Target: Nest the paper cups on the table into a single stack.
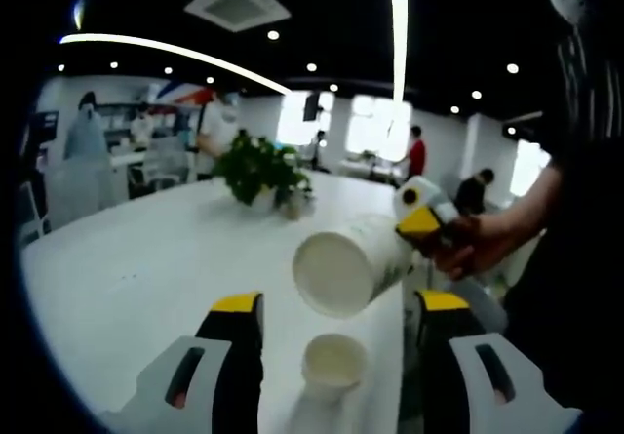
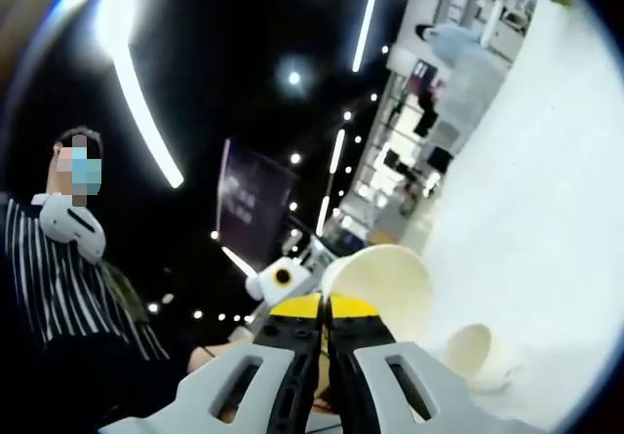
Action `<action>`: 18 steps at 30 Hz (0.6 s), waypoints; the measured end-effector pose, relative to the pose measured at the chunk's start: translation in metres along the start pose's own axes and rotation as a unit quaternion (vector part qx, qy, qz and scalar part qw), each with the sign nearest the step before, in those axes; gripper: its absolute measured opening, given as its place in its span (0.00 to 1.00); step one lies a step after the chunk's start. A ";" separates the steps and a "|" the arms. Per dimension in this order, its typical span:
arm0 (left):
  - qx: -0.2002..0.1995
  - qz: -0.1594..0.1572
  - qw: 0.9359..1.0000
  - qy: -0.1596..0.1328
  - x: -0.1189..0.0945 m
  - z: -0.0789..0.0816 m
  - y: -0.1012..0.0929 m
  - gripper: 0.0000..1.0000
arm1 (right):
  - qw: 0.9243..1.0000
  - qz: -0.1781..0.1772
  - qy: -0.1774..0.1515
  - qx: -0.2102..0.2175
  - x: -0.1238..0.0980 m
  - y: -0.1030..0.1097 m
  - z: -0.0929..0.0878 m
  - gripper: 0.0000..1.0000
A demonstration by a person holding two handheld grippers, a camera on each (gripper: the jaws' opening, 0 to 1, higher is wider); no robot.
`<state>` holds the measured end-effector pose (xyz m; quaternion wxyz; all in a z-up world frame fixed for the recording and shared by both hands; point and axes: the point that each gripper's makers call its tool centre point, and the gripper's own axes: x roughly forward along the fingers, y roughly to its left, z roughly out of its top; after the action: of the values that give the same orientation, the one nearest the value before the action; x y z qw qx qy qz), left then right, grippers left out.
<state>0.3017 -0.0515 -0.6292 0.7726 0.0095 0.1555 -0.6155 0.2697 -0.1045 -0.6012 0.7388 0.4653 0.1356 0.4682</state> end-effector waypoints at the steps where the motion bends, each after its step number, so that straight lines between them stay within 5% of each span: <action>1: -0.001 0.001 1.000 0.000 0.000 0.000 0.000 0.61 | 1.000 -0.001 -0.001 0.000 -0.001 -0.001 0.001 0.00; 18: 0.017 0.018 1.000 0.002 -0.006 0.007 0.007 0.70 | 1.000 -0.015 -0.011 -0.008 -0.005 -0.004 0.023 0.00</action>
<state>0.3089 -0.0455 -0.6224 0.7828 0.0261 0.1462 -0.6043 0.2844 -0.1216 -0.5938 0.7512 0.4622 0.1308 0.4527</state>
